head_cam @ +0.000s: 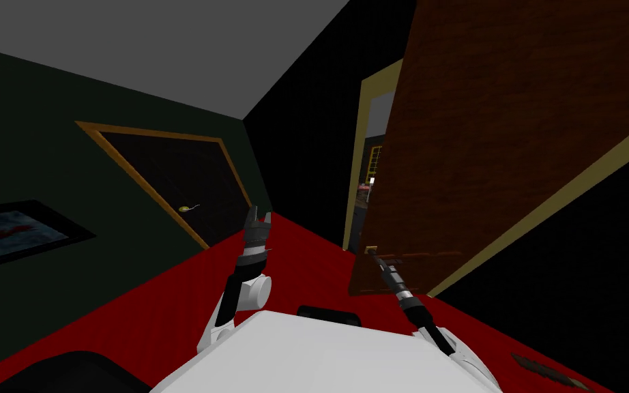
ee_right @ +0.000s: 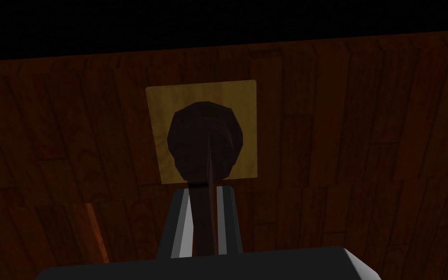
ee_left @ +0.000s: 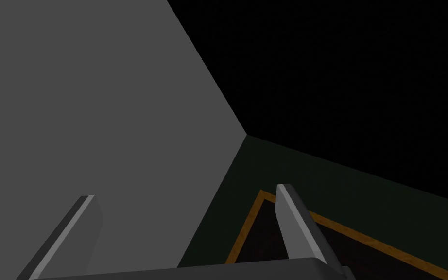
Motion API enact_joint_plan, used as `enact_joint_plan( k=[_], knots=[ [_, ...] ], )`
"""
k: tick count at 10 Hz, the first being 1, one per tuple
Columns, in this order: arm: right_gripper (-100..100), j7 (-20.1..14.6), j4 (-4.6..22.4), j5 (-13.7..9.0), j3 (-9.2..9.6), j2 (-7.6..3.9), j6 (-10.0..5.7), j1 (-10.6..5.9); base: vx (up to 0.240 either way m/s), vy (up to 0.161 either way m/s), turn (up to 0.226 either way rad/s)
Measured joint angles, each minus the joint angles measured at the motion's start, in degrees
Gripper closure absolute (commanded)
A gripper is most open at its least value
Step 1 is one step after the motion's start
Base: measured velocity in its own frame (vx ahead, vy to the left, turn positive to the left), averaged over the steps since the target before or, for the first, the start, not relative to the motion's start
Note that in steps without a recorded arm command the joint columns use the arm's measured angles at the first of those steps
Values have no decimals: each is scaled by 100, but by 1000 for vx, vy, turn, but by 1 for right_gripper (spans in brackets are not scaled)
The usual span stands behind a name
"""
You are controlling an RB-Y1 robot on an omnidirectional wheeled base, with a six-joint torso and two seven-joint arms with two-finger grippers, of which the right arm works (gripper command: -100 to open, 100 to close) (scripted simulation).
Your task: Pull the door open
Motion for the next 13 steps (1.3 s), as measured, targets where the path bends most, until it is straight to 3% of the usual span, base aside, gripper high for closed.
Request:
enact_joint_plan(
  k=[2, 3, 4, 5, 6, 8, 11, 13],
  knots=[
    [100, -55, 39, -86, -48, -127, -102, 53, -202, -53, 237],
    [100, -94, 226, -117, -46, -154, -239, 23, -263, -109, 300],
    [100, -121, 178, -159, -54, -211, -269, 112, -255, -101, 342],
    [100, -152, 371, -195, -55, -232, -406, 99, -199, -98, 259],
    [100, -165, 239, -234, -57, -287, -421, 260, -156, -79, 196],
    [100, -206, 239, -272, -45, -336, -473, 349, -102, -43, 90],
    [100, -275, 595, -314, -46, -365, -723, 244, -112, -49, 168],
    [100, -271, 425, -338, -46, -387, -692, 348, -97, -47, 126]
  ],
)
